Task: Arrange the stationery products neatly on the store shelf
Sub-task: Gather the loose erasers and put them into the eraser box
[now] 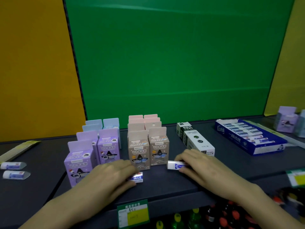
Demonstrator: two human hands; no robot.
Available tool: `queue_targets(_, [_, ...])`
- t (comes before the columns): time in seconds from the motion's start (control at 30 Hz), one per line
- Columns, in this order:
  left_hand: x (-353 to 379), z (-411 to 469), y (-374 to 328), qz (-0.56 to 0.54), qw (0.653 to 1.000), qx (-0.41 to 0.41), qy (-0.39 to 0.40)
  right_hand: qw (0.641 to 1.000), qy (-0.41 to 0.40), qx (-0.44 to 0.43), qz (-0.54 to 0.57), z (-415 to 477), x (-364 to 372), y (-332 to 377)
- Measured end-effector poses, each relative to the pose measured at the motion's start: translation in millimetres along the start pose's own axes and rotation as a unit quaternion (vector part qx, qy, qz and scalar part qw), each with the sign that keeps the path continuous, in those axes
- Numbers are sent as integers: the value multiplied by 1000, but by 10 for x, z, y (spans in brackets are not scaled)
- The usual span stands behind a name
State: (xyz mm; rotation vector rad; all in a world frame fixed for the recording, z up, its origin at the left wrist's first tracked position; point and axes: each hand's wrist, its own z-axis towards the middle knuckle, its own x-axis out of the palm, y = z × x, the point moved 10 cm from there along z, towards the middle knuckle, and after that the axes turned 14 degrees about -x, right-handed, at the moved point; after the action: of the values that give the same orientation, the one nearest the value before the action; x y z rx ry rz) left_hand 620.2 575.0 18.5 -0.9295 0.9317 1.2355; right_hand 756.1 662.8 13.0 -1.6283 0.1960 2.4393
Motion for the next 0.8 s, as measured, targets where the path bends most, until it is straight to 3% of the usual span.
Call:
queue_targets(0.27, [-221,258,-777,1,997,54,-54,997,-58,43,-17,-672,-474,-301])
queue_targets(0.6, [115,790,-2112,-36,994,48,-92,996,-63,61,-18,-1971,-1019,-1043])
queue_targets(0.8, [207,1150,-2619,-64,993,37,-94,996,-62,61,-17,-2303,-1312,-1537])
